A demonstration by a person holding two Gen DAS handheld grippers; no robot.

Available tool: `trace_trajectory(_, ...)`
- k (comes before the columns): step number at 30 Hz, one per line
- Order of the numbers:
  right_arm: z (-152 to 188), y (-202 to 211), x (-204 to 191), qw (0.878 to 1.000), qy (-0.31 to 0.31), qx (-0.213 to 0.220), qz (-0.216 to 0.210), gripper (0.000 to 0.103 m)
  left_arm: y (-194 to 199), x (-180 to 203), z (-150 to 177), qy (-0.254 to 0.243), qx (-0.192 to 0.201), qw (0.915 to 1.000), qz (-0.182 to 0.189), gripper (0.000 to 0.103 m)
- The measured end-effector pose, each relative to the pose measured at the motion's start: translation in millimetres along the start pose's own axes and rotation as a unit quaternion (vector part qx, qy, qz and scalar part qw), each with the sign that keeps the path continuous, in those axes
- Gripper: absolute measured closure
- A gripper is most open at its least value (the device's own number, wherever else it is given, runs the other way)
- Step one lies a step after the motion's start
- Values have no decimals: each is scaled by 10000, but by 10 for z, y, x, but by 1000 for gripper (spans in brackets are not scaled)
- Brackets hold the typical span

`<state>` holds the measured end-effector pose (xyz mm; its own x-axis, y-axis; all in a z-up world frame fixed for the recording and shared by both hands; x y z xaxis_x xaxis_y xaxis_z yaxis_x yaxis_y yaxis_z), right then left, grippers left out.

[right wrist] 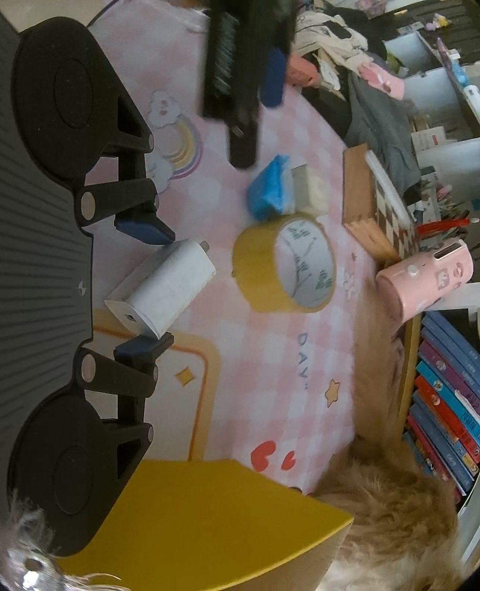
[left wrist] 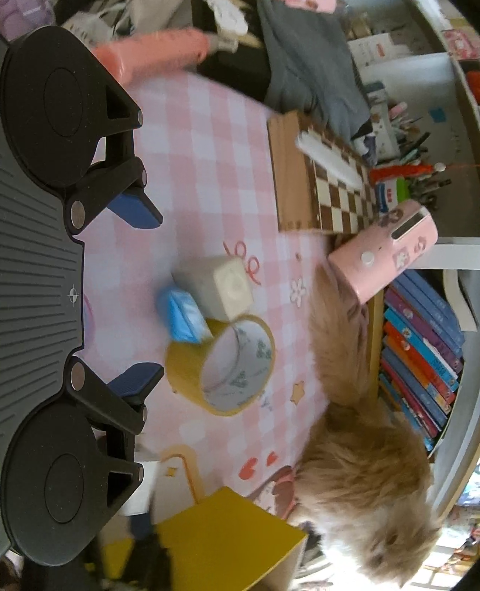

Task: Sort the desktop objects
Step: 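Grasp the blue-wrapped item with the left gripper while the right gripper grasps the white charger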

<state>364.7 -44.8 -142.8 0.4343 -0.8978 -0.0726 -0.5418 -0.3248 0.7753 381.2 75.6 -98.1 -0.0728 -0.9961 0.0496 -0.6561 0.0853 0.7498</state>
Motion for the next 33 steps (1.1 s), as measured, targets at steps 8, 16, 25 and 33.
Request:
trace_trajectory(8, 40, 27, 46, 9998, 177, -12, 16, 54, -238, 21, -76, 66, -108, 9999, -5, 52)
trace_trajectory(16, 31, -1, 43, 9995, 306, -25, -43, 54, -336, 63, -104, 101, -58, 9998, -131, 65)
trace_trajectory(25, 14, -27, 1, 9993, 361, 19, -81, 54, -242, -32, -56, 342, 110, 9993, -135, 70)
trace_trajectory(33, -63, 125, -50, 9996, 235, 175, 62, 54, 98, -172, 158, 377, 19, 9992, 105, 70)
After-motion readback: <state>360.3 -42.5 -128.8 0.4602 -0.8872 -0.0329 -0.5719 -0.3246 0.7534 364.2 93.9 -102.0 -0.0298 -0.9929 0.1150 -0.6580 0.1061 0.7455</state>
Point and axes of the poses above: each gripper's, at about its wrist camera, not at the fingertips, and y roughly against the way its jaws point, x to its right, z to its underside, the point moved 8 cm from there along -y, roughly the way its jaws point
